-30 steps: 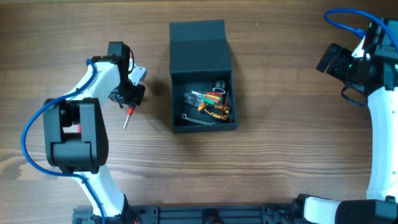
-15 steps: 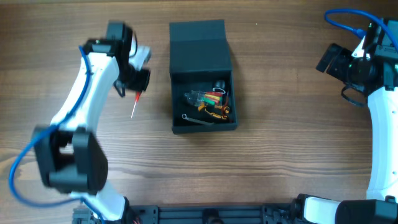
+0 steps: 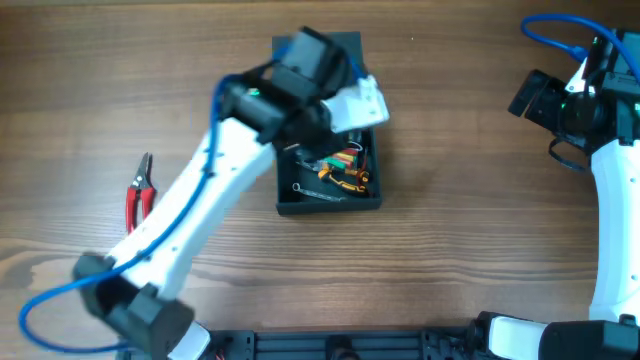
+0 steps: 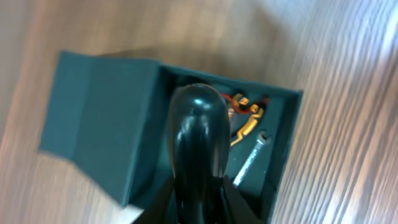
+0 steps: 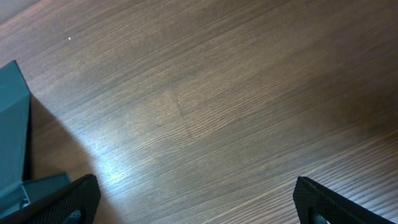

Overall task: Pack container
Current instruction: 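Carry the screwdriver right into the green box and release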

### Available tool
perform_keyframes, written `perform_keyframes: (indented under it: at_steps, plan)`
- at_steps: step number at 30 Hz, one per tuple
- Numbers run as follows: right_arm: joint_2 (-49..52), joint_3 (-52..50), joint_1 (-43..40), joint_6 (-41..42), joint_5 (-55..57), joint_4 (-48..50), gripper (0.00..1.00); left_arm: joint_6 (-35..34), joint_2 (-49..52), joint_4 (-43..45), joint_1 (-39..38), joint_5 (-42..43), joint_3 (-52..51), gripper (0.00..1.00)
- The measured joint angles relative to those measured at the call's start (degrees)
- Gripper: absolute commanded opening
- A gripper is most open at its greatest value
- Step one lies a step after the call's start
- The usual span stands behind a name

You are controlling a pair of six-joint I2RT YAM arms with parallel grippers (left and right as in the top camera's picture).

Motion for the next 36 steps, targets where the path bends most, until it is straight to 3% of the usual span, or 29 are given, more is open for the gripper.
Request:
perform_keyframes:
  at_steps: [1,12,23,29,36]
  plan:
    - [0.0,0.0,0.0,0.0,-0.02,0.0,1.0,1.01,1.14,-0.13,-0.39,0.09,-0.04,0.04]
    - [0.0,0.0,0.0,-0.22,0.0,-0.02,1.0,5.35,13.22,0.57,0.55,-0.17,-0.11,0.04]
    - [0.0,0.0,0.0,-0.94,0.0,0.0,1.0,6.16,17.77,4.44,3.91,-0.24,-0.11,0.04]
    - [0.0,0.0,0.0,-1.31,-0.02,-0.02,1.0,6.71,17.84,4.72,4.22,-0.39,-0.11,0.49]
    - [0.0,0.0,0.0,-1.33,0.0,0.0,1.0,6.88,17.84,4.72,4.22,-0.39,-0.11,0.71]
